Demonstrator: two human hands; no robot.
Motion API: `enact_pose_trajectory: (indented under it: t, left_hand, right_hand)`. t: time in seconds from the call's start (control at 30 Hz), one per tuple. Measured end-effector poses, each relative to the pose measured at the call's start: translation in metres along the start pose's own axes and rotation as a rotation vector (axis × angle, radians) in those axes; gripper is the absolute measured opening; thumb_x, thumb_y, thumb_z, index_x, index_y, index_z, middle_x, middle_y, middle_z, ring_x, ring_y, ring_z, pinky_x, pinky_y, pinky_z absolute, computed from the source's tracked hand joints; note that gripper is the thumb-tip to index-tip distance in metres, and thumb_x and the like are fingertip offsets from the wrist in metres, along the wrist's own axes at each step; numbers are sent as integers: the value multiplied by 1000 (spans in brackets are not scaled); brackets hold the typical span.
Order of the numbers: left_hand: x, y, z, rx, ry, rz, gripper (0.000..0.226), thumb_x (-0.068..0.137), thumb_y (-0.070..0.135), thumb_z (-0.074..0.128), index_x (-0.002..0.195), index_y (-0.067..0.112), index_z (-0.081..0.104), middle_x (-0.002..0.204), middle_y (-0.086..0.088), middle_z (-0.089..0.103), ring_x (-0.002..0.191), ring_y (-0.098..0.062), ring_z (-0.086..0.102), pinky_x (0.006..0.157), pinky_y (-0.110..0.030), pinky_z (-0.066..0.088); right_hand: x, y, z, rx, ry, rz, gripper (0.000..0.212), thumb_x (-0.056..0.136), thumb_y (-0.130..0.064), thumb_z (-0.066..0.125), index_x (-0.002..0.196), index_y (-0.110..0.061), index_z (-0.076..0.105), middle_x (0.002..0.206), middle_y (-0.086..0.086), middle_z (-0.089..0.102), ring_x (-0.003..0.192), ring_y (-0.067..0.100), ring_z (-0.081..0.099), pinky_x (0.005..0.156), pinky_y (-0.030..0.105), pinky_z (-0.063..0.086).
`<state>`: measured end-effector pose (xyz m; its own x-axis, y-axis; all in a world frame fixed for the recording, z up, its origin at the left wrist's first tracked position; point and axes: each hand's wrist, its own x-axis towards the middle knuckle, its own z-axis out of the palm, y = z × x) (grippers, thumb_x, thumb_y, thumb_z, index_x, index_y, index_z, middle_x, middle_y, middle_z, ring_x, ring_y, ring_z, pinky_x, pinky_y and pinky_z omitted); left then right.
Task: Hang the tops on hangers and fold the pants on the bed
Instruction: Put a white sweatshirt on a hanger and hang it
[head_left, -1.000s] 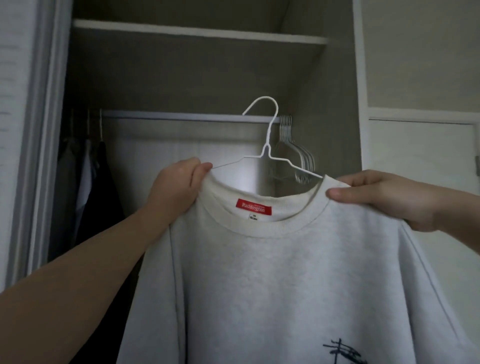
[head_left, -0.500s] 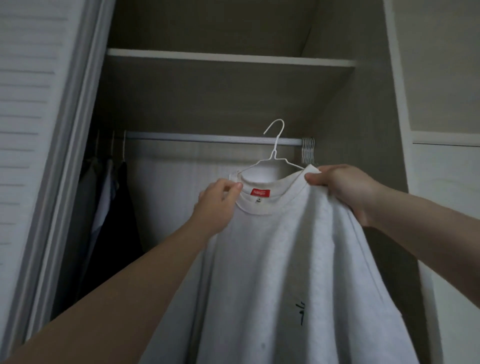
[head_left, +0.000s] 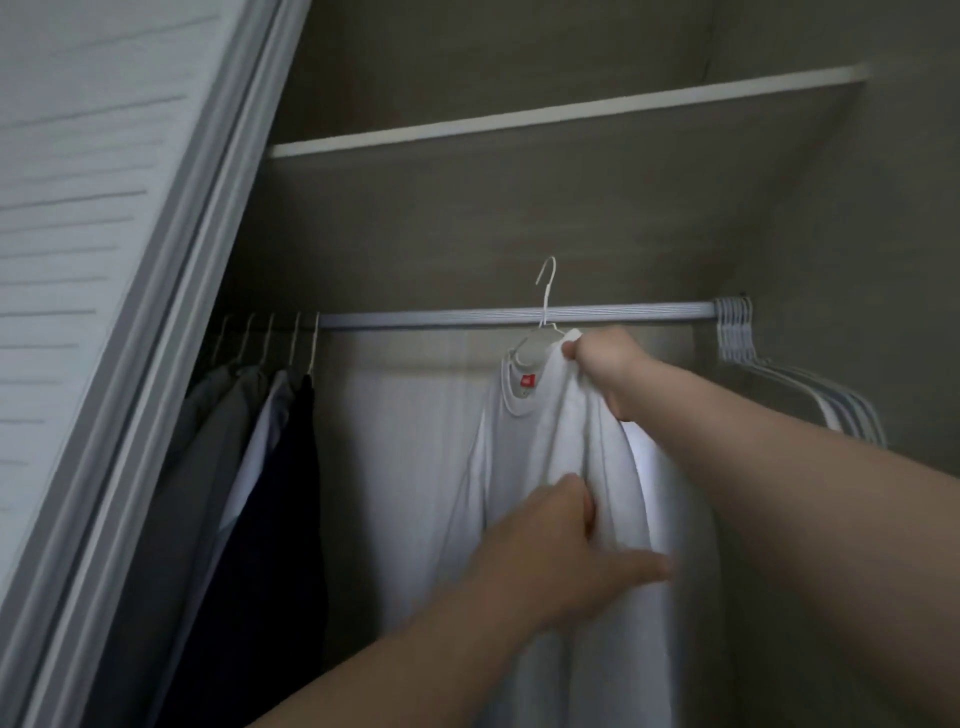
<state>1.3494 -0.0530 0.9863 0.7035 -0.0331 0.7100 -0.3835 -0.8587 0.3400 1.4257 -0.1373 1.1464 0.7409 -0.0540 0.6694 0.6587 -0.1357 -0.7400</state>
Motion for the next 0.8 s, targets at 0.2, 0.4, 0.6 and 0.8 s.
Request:
enact_pose_trajectory:
  t: [0.2, 0.4, 0.6, 0.8]
  left_hand:
    - [64, -22, 28, 207, 56, -119, 23, 92, 22, 55, 114, 16, 51, 126, -12, 57, 115, -34, 60, 89, -38, 48]
    - [88, -66, 22, 214, 85, -94, 14, 88, 18, 56, 100, 16, 50, 122, -16, 60, 111, -36, 60, 84, -34, 47]
    - [80, -98, 16, 308, 23, -88, 13, 84, 22, 58, 95, 17, 52, 119, -14, 62, 110, -36, 61, 88, -39, 53]
    - [63, -115, -1, 340, 42, -68, 10, 83, 21, 56, 84, 24, 47, 110, -13, 64, 105, -36, 60, 81, -36, 50]
  right_hand:
    - [55, 30, 31, -11, -33, 6, 20, 97, -12, 55, 112, 0, 60, 80, 9, 55, 69, 19, 52, 59, 24, 39]
    - [68, 42, 51, 33, -83, -7, 9, 96, -13, 58, 102, -6, 59, 71, 6, 50, 58, 17, 48, 50, 22, 33]
    - [55, 64, 72, 56, -205, 25, 15, 95, -4, 56, 81, -7, 55, 68, 8, 55, 54, 18, 55, 40, 16, 38]
    - [46, 67, 78, -149, -155, -135, 16, 90, -15, 66, 82, -10, 53, 77, 7, 56, 68, 24, 58, 56, 25, 42]
